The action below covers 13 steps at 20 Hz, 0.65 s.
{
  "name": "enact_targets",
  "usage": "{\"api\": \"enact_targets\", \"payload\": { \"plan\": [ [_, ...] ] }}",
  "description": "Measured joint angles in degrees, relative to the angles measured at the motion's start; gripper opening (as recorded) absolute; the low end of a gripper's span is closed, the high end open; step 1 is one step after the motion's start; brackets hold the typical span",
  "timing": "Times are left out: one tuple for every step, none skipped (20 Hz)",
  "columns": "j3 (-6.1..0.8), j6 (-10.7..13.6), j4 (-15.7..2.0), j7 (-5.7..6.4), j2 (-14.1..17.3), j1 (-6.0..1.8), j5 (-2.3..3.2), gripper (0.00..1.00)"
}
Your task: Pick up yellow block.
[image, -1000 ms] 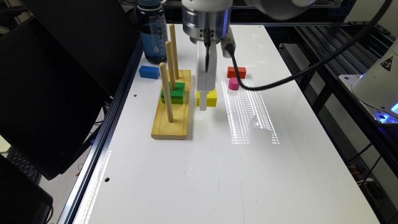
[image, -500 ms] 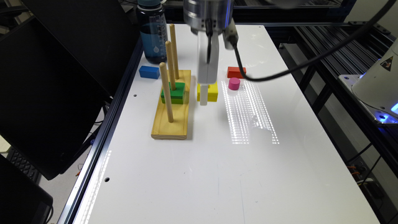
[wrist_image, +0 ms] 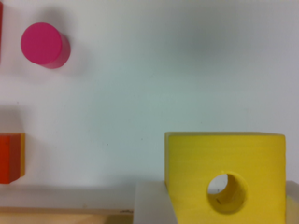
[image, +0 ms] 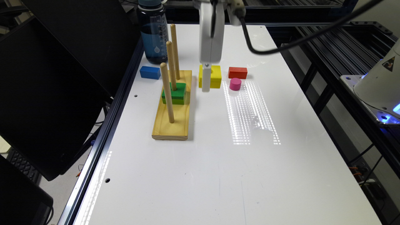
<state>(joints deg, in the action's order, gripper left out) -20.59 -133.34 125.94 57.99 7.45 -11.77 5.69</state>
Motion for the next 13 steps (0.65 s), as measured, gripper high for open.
{"api": "enact_targets", "payload": {
  "plan": [
    [-0.02, 1.1, 0.04, -0.62, -1.2, -0.03, -0.83, 0.00],
    [-0.02, 1.4, 0.06, -0.75, -1.6, -0.04, -1.02, 0.00],
    [-0.02, 2.0, 0.11, -0.98, -2.1, -0.05, -1.35, 0.00],
    [-0.02, 2.1, 0.21, -1.13, -2.3, -0.06, -1.58, 0.00],
    [-0.02, 2.1, 0.22, -1.14, -2.2, -0.07, -1.58, 0.00],
    [-0.02, 2.0, 0.22, -1.15, -2.0, -0.09, -1.58, 0.00],
    [-0.01, 2.0, 0.19, -1.16, -1.9, -0.10, -1.58, 0.00],
    [-0.01, 2.0, 0.07, -1.17, -1.9, -0.11, -1.58, 0.00],
    [-0.01, 2.2, -0.15, -1.19, -2.0, -0.12, -1.60, 0.00],
    [-0.01, 2.4, -0.32, -1.23, -2.2, -0.12, -1.66, 0.00],
    [-0.02, 2.6, -0.40, -1.29, -2.4, -0.12, -1.75, 0.00],
    [-0.02, 2.8, -0.41, -1.35, -2.7, -0.12, -1.83, 0.00],
    [-0.02, 2.9, -0.41, -1.38, -2.8, -0.12, -1.87, 0.00]
  ]
}}
